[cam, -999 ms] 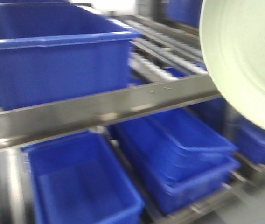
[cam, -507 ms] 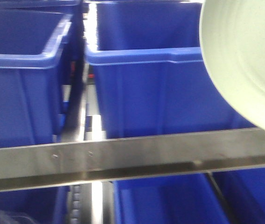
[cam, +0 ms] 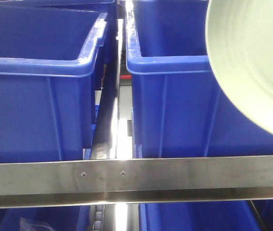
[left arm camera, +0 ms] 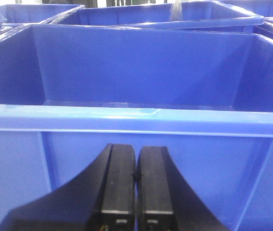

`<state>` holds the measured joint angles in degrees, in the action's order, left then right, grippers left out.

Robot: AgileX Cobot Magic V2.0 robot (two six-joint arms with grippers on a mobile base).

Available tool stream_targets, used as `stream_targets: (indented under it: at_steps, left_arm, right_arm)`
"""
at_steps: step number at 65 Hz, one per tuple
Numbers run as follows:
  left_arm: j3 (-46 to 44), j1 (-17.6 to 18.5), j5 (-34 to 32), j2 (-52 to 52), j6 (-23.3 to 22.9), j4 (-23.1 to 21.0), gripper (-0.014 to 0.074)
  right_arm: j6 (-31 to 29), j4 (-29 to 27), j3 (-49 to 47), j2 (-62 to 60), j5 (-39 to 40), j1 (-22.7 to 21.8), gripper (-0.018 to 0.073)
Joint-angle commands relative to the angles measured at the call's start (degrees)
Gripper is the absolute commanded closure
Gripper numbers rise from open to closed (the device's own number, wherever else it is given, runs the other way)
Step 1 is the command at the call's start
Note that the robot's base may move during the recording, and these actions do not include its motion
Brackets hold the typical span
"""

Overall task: Place green plate on second shelf with right arm
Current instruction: 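Approach the shelf and position the plate above a blue bin, then lower the plate into the blue bin and open the right gripper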

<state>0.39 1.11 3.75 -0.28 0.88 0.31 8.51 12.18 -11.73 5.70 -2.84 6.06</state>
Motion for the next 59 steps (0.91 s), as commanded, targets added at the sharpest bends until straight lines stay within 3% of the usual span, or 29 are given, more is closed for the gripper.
stream_targets:
  at_steps: [1, 32, 44, 59]
  left_arm:
    - [2.4, 0.5, -4.9, -0.8, -0.1, 0.0, 0.0466]
    - [2.4, 0.5, -4.9, -0.8, -0.1, 0.0, 0.0466]
    - [2.4, 0.5, -4.9, -0.8, -0.1, 0.0, 0.0466]
    - [2.4, 0.5, -4.9, -0.8, -0.1, 0.0, 0.0466]
  right_arm:
    - [0.3, -0.5, -2.0, 0.9, 6.3, -0.2, 0.0506]
    - [0.3, -0.5, -2.0, 0.9, 9.1, -0.2, 0.0506]
    - [0.3, -0.8, -2.8, 1.1, 21.7, -0.2, 0.0506]
    - [0.4, -8.4, -7.3, 9.4, 26.0, -0.2, 0.0506]
